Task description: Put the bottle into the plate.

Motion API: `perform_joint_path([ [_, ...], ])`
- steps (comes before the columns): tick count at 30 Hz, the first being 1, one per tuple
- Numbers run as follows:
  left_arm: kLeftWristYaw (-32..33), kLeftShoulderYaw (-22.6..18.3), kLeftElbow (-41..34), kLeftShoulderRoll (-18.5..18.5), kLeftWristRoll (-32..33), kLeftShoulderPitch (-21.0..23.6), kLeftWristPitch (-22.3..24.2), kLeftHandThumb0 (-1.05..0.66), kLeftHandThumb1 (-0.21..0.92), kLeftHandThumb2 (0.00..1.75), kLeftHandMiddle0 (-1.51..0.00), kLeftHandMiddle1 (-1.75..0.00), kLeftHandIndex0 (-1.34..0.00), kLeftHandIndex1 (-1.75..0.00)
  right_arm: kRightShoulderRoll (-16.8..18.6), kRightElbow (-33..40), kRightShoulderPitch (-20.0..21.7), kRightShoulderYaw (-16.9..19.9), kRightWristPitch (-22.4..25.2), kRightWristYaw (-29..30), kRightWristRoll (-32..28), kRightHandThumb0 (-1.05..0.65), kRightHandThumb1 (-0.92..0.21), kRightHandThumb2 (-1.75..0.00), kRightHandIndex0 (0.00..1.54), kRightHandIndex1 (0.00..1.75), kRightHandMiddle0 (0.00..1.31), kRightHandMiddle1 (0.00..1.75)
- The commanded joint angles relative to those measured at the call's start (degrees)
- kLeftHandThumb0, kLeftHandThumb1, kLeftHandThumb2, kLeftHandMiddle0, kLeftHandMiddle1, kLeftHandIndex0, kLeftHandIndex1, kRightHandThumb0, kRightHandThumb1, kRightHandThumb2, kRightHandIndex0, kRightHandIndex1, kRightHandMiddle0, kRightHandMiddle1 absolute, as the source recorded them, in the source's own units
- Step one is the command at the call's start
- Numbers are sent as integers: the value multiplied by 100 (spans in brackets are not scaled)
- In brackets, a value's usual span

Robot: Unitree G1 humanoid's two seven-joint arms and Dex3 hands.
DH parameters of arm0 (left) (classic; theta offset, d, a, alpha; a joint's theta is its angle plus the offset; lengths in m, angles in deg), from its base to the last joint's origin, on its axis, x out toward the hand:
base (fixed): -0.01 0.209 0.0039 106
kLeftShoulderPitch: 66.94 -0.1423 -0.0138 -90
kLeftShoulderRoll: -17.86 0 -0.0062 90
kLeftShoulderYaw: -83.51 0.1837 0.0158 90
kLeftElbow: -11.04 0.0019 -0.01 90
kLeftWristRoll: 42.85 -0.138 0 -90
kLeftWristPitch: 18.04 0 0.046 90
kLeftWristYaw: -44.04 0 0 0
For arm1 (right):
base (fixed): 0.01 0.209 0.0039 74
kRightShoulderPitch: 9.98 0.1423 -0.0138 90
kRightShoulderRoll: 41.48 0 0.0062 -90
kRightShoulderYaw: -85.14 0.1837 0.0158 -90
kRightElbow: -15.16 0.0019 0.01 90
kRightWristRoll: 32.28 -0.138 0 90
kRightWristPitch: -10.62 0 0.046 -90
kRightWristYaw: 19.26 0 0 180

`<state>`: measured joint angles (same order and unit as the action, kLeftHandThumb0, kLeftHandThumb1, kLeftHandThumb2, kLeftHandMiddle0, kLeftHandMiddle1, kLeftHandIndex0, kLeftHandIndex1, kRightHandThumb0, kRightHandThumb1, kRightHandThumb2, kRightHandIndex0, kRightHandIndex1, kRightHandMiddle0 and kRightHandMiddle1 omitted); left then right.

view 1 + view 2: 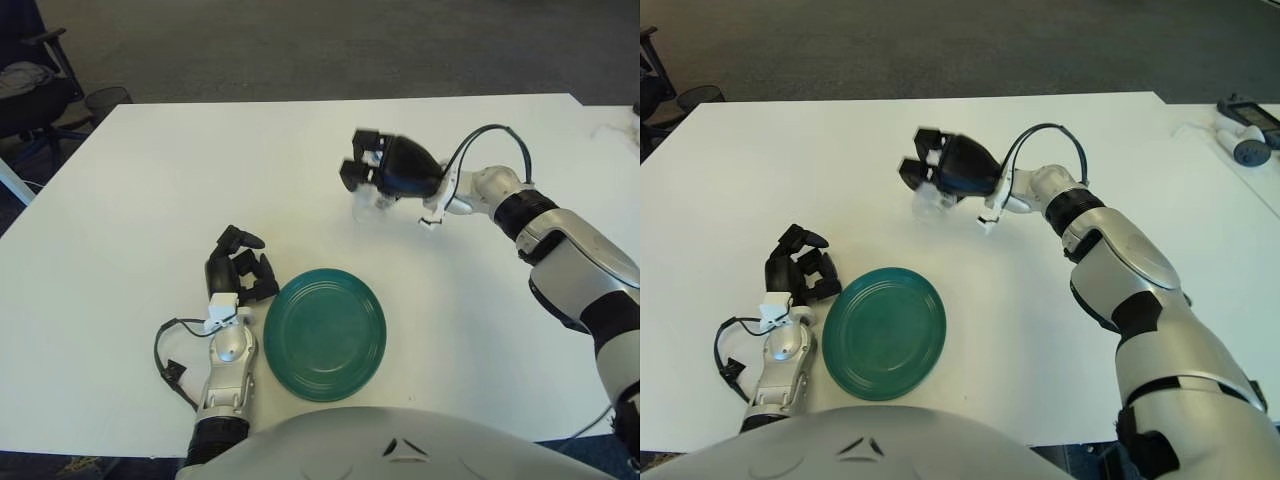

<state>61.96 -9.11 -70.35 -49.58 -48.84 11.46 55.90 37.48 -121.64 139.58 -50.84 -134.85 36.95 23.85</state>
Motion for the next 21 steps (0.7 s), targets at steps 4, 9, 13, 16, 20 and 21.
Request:
perform_joint_path([
  [4, -66, -32, 229, -16, 28, -109, 199, -59, 5, 164, -135, -175, -83, -175, -196, 946, -665, 779, -539, -445, -627, 0, 8, -173, 93, 166, 68, 175],
  [9, -83, -49, 293, -59, 20, -79, 133, -59, 5, 164, -135, -175, -83, -175, 55, 1601, -1286, 1070, -1106, -798, -1094, 0, 2, -168, 89, 166, 64, 175],
  [13, -69, -80, 355, -79, 14, -48, 84, -59, 6, 164, -134, -175, -83, -175, 224, 1307, -1311, 736, -1703, -1872, -2573, 0, -4, -163, 83, 170, 59, 175],
  [16, -48, -106, 422, -96, -4, 19, 173, -59, 6, 163, -134, -175, -83, -175, 545, 1707, -1576, 264, -1722, -2729, -3330, 0, -3, -165, 82, 174, 60, 175],
  [20, 70, -91, 381, -66, -115, 67, 292, -58, 8, 161, -133, -175, -81, -175, 724, 2466, -2059, 251, -1584, -3324, -3224, -1, 1, -170, 85, 175, 63, 175],
  [21, 94, -90, 378, -61, -134, 70, 295, -57, 8, 160, -133, -175, -81, -175, 724, 2582, -2143, 285, -1572, -3483, -3224, -1, 2, -171, 86, 175, 64, 175],
])
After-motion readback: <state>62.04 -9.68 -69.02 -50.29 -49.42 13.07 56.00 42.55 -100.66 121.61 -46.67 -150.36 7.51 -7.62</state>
